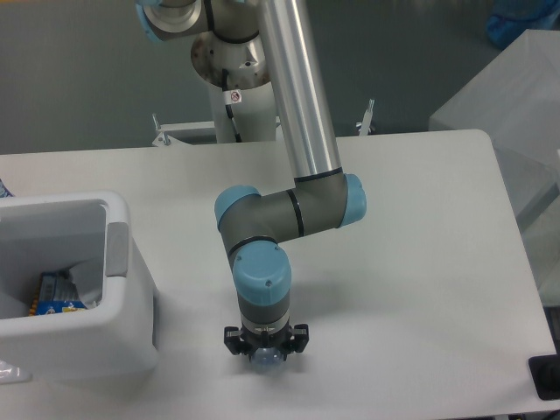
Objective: Place the trash in the trash can
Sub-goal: 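Close the gripper around the clear water bottle, then lift the bottle and carry it into the white trash bin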
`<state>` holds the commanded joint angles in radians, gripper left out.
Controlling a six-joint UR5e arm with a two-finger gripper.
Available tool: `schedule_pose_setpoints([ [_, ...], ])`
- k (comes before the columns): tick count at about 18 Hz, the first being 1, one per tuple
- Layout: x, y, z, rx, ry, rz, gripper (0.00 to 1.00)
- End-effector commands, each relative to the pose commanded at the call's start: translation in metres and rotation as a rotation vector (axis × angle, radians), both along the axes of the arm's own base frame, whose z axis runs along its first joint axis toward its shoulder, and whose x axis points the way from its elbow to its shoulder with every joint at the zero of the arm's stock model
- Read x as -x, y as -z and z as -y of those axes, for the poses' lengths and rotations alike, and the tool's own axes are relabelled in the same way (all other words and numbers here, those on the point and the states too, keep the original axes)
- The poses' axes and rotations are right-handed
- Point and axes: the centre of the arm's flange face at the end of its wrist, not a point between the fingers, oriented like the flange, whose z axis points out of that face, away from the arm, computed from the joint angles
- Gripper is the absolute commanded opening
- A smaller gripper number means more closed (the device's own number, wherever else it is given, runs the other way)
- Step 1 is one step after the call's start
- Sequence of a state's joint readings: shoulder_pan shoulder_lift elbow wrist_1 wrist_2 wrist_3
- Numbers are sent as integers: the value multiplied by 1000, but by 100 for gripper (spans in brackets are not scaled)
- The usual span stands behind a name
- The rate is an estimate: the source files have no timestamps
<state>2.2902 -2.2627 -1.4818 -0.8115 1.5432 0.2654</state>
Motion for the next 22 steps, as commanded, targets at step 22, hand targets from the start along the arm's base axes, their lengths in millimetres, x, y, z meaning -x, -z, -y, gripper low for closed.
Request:
schedule_pose_setpoints([
  [22,27,-373,48,-738,-74,-134,59],
])
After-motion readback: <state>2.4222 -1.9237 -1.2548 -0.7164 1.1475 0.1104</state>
